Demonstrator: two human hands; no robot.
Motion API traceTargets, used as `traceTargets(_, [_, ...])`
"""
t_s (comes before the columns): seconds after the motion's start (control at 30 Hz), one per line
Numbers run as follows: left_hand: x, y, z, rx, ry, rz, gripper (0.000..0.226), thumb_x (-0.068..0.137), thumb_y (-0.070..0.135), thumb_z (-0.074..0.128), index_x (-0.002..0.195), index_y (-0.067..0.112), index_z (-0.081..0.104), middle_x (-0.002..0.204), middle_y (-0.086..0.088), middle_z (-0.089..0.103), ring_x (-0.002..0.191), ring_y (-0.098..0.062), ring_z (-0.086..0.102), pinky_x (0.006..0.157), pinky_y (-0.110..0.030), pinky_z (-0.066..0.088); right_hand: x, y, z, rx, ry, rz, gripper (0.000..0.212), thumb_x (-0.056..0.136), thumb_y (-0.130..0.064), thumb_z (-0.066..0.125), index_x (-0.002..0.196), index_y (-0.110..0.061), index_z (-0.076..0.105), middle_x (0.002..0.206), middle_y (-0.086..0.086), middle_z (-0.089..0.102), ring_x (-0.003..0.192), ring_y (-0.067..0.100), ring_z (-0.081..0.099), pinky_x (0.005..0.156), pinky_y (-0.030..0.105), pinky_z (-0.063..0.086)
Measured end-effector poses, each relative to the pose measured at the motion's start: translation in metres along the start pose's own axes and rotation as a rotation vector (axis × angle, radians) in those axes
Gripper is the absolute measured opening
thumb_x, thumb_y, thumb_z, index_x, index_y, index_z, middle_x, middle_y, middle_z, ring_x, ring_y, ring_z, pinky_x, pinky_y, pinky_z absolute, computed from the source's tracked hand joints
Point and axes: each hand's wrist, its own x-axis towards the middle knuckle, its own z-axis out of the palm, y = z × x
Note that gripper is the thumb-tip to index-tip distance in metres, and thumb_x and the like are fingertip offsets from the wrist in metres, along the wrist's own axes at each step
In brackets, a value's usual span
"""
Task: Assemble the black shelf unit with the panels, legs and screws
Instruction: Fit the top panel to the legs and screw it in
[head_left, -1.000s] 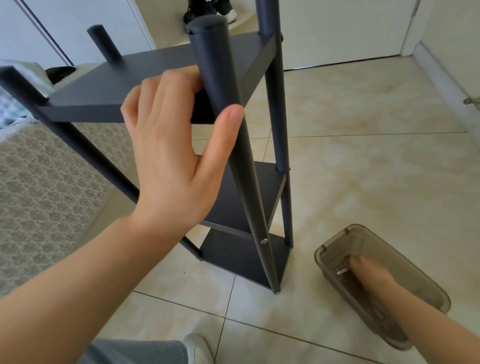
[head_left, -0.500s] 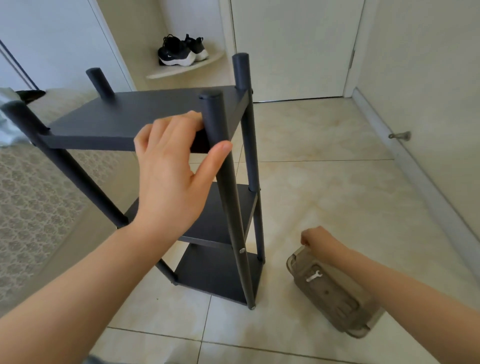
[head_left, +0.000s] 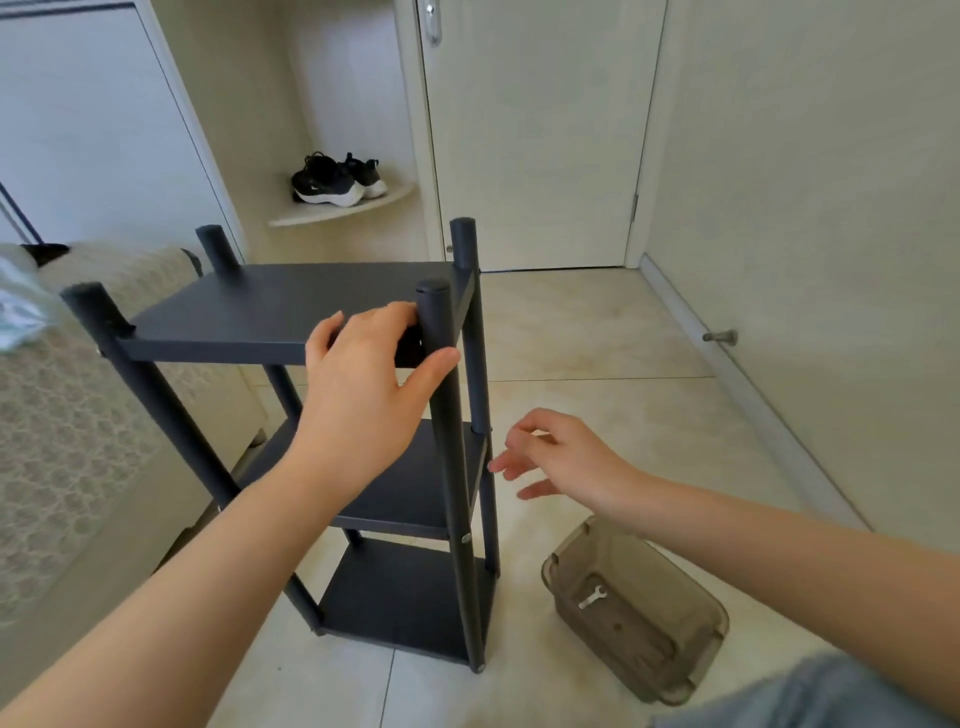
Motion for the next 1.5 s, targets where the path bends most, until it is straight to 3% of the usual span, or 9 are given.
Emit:
traceTargets(0.13, [0.003, 0.0, 0.001, -0.026, 0.025, -0.028, 0.014, 0.093, 0.033, 0.063, 0.105, 0.025, 0.064, 0.087, 0.021, 0.063, 0.088, -0.003, 0.059, 0.122, -0.034, 0.005, 0.013, -0.013, 0.034, 0.207, -0.014, 0.101, 0.019, 0.104, -0.025, 0.041, 0.118, -0.015, 0.05, 0.103, 0.004, 0.073, 0.1, 0.016, 0.067, 0.099, 0.038, 0.051])
traceTargets(0.27, [0.012, -0.001, 0.002, -0.104, 0.086, -0.083, 0.008, 0.09, 0.027, 0.07, 0.095, 0.023, 0.073, 0.069, 0.013, 0.067, 0.074, -0.003, 0.062, 0.118, -0.028, 0.005, 0.027, -0.019, 0.056, 0.289, -0.105, 0.13, 0.015, 0.105, -0.023, 0.038, 0.116, -0.018, 0.048, 0.09, 0.005, 0.076, 0.091, 0.021, 0.072, 0.101, 0.041, 0.048])
traceTargets(0.43, [0.027, -0.004, -0.004, -0.152, 0.163, -0.145, 0.007, 0.09, 0.025, 0.071, 0.094, 0.021, 0.075, 0.083, 0.005, 0.074, 0.084, -0.012, 0.067, 0.114, -0.025, 0.001, 0.044, -0.033, 0.061, 0.195, -0.038, 0.1, 0.022, 0.107, -0.026, 0.027, 0.117, -0.016, 0.043, 0.074, 0.006, 0.065, 0.068, 0.019, 0.062, 0.079, 0.029, 0.054])
traceTargets(0.5, [0.036, -0.01, -0.008, -0.222, 0.174, -0.187, 0.003, 0.089, 0.024, 0.072, 0.089, 0.025, 0.075, 0.085, 0.005, 0.075, 0.086, -0.015, 0.069, 0.119, -0.031, 0.013, 0.054, -0.044, 0.063, 0.177, -0.001, 0.069, 0.024, 0.107, -0.026, 0.024, 0.118, -0.014, 0.04, 0.072, 0.006, 0.061, 0.059, 0.014, 0.058, 0.061, 0.018, 0.05])
traceTargets(0.6, [0.051, -0.019, -0.021, -0.369, 0.198, -0.281, 0.018, 0.087, 0.022, 0.075, 0.084, 0.039, 0.071, 0.076, 0.023, 0.068, 0.081, 0.0, 0.067, 0.088, -0.023, 0.051, 0.069, -0.06, 0.067, 0.203, 0.056, 0.029, 0.026, 0.108, -0.025, 0.022, 0.118, -0.011, 0.04, 0.07, 0.007, 0.057, 0.048, 0.008, 0.051, 0.042, 0.009, 0.042])
traceTargets(0.9, [0.07, -0.054, -0.053, -0.554, 0.374, -0.499, 0.028, 0.086, 0.021, 0.077, 0.073, 0.043, 0.065, 0.06, 0.03, 0.065, 0.066, 0.006, 0.063, 0.056, -0.002, 0.042, 0.105, -0.1, 0.092, 0.148, 0.079, -0.122, 0.02, 0.107, -0.024, 0.026, 0.111, -0.009, 0.039, 0.078, 0.01, 0.052, 0.049, 0.007, 0.049, 0.042, 0.008, 0.037])
traceTargets(1.1, [0.075, -0.075, -0.064, -0.702, 0.44, -0.571, 0.02, 0.085, 0.013, 0.077, 0.085, 0.032, 0.071, 0.069, 0.026, 0.071, 0.074, 0.011, 0.068, 0.061, -0.002, 0.045, 0.117, -0.113, 0.105, 0.091, 0.146, -0.234, 0.015, 0.106, -0.026, 0.028, 0.107, -0.015, 0.038, 0.079, 0.005, 0.053, 0.061, 0.013, 0.052, 0.048, 0.014, 0.041])
traceTargets(1.33, [0.073, -0.085, -0.062, -0.774, 0.496, -0.662, 0.018, 0.084, 0.012, 0.078, 0.086, 0.029, 0.075, 0.083, 0.014, 0.077, 0.091, -0.004, 0.072, 0.094, -0.024, 0.052, 0.131, -0.118, 0.099, -0.018, 0.191, -0.278, 0.016, 0.106, -0.026, 0.028, 0.099, -0.016, 0.037, 0.081, 0.009, 0.054, 0.065, 0.016, 0.05, 0.041, 0.007, 0.037])
traceTargets(1.5, [0.05, -0.096, -0.045, -0.883, 0.474, -0.818, 0.013, 0.082, 0.015, 0.08, 0.085, 0.028, 0.076, 0.079, 0.013, 0.077, 0.08, 0.001, 0.071, 0.082, -0.024, 0.049, 0.141, -0.101, 0.092, -0.21, 0.216, -0.257, 0.02, 0.106, -0.033, 0.025, 0.099, -0.019, 0.038, 0.077, 0.006, 0.058, 0.062, 0.014, 0.052, 0.048, 0.02, 0.042])
